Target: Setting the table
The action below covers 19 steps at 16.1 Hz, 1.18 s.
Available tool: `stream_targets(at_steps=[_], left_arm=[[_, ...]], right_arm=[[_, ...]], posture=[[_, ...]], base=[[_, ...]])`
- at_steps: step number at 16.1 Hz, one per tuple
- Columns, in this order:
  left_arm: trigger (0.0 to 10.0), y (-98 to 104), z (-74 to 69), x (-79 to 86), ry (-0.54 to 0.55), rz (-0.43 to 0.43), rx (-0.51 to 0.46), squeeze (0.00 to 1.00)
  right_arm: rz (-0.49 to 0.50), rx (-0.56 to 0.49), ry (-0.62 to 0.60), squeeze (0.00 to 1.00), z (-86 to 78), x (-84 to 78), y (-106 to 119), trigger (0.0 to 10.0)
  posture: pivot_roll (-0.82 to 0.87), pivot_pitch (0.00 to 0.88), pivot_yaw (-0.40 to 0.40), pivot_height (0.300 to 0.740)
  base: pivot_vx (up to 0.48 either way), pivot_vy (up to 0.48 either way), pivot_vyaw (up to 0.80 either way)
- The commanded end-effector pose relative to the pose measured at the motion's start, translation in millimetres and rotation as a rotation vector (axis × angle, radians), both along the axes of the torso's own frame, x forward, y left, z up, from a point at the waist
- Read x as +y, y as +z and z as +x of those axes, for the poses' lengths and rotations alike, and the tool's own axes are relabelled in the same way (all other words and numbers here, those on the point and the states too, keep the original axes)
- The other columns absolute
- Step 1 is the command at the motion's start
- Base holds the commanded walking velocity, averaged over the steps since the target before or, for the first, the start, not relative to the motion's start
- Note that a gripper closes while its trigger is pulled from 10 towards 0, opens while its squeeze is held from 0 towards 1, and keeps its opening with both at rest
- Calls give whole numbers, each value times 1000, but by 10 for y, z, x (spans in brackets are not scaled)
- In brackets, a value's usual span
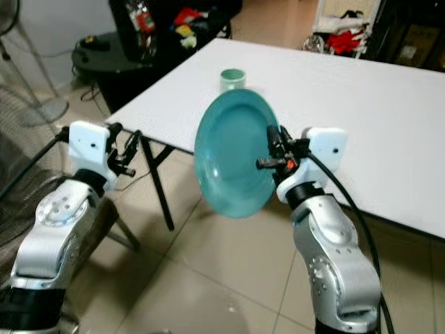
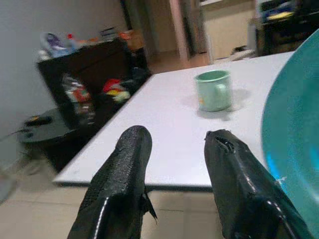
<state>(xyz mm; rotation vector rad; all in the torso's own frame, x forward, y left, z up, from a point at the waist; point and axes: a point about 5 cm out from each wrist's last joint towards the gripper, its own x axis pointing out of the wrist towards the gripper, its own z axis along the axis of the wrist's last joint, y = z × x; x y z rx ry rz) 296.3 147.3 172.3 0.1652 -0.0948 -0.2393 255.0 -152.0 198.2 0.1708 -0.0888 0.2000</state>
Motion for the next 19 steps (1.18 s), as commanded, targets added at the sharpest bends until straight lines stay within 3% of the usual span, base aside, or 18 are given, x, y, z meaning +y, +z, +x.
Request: stream_targets(at_steps=[1,7,10,13,19], left_arm=[[10000,13,8,54,9,8,-1,0],[10000,-35,-45,64,24,1,10,0],[10000,-56,-67,78,29,1,16,0],[10000,-57,-78,104,43,-2,17,0],[10000,-45,-72,123,43,1,18,0]], right_arm=[[27,-34,31,0,-11,39,96,10000],[148,77,59,0,35,37,40,10000],[133,95,64,0,72,9,16,10000],[121,107,92,0,81,30,18,10000],[216,185,111,0,90,56,-85,10000]], posture=[[-9,0,67,740],[7,0,40,740],[12,0,29,740],[21,0,19,740],[23,0,28,740]], base=[[281,0,0],[281,0,0],[284,0,0],[281,0,-744],[282,0,-126]])
